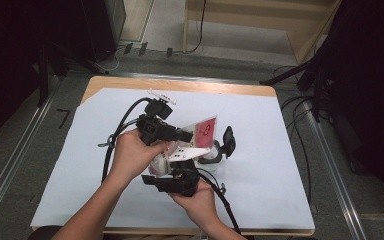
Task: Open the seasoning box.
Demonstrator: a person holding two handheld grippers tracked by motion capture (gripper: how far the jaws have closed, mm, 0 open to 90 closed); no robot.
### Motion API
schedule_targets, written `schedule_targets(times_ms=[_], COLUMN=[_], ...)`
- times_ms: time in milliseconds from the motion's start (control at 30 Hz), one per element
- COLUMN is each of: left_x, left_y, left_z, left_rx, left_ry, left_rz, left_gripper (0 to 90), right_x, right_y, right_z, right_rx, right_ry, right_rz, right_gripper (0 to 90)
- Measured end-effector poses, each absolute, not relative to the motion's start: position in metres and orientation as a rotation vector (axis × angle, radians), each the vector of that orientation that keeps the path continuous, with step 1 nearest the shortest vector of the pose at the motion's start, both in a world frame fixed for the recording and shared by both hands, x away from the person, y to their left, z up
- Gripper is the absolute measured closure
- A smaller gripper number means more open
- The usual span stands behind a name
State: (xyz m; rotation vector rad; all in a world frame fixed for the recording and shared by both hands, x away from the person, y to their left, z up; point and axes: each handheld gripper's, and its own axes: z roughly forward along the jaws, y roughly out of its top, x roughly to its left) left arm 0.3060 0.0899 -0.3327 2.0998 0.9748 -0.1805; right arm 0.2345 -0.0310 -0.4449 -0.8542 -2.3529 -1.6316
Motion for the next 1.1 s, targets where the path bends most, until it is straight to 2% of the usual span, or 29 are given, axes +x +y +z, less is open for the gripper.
schedule_targets(times_ms=[833, 1100], left_x=[0.3040, 0.3031], left_y=[0.0892, 0.0886], left_z=[-0.3311, -0.3305], left_rx=[2.103, 2.105], left_ry=[0.977, 0.967], left_rz=[-0.178, -0.165], left_gripper=[81.2, 80.7], right_x=[0.2309, 0.2313], right_y=[-0.0288, -0.0295], right_z=[-0.4441, -0.4432], right_rx=[-0.836, -0.833], right_ry=[-2.383, -2.376], right_rz=[-1.639, -1.630], right_gripper=[59.8, 62.0])
